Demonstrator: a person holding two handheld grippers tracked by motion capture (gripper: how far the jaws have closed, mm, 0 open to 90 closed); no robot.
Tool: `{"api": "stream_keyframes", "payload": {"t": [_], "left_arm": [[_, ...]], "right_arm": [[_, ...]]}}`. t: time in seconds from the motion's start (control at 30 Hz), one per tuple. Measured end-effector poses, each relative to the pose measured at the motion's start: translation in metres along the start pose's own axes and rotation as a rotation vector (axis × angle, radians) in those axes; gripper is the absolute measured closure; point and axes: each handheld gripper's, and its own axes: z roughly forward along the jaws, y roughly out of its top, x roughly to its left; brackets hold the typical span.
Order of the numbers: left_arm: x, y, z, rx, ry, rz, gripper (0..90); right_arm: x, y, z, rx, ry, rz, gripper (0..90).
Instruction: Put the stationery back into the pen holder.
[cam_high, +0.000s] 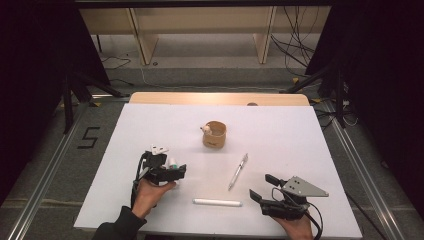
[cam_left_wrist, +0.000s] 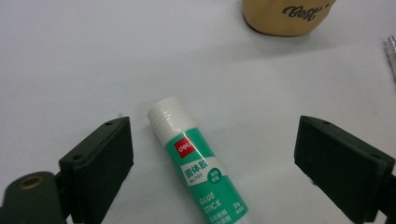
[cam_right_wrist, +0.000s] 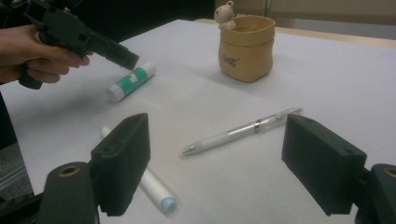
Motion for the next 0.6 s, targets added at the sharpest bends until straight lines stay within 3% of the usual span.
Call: {"api": "stream_keyframes", "payload": {"t": [0.33,0.6], "left_arm": [[0.000,-0.009,0.002,0.027,-0.010,-0.030,10.5],[-0.004,-0.020,0.004,0.033,0.002,-0.015,15.4]], "right_arm": [[-0.001,-0.001,0.000,-0.003,-0.001,0.002,24.4],[0.002,0.000,0.000,0.007,0.000,-0.008,24.5]]}}
